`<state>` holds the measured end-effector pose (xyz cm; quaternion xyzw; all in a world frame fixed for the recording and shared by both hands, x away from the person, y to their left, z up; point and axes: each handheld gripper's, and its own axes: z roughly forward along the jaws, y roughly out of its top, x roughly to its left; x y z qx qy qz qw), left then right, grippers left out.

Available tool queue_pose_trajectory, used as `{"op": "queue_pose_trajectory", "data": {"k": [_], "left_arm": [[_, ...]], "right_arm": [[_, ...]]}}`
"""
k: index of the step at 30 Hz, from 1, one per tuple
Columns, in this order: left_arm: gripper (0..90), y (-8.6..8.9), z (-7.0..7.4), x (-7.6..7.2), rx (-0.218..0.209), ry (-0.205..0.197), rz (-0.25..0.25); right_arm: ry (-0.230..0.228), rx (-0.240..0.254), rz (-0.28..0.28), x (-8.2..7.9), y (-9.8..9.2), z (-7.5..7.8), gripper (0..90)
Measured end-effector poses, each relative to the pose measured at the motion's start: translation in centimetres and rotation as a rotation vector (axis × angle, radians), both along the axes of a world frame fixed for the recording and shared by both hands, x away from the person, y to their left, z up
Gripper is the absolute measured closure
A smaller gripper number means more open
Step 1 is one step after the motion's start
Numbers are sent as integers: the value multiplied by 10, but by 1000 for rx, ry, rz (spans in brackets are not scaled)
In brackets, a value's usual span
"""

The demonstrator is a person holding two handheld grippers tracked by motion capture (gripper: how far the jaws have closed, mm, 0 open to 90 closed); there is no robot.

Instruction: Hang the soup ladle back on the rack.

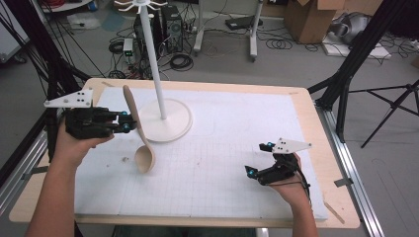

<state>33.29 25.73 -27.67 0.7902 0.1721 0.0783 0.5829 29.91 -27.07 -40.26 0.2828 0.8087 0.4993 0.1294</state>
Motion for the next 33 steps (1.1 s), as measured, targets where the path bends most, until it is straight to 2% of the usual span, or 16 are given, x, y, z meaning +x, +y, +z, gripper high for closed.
{"op": "queue_pose_trajectory", "data": {"k": [10, 15, 23, 33], "left_arm": [[738, 9, 37, 13, 17, -19, 34], [738, 11, 53, 24, 43, -22, 63], [738, 12, 68, 47, 67, -5, 97], [738, 15, 85, 67, 80, 4, 133]], "right_arm": [[2, 2, -1, 0, 0, 0, 3], [5, 2, 0, 0, 0, 0, 3], [2, 7, 2, 1, -1, 0, 3], [3, 15, 3, 1, -1, 0, 4]]}}
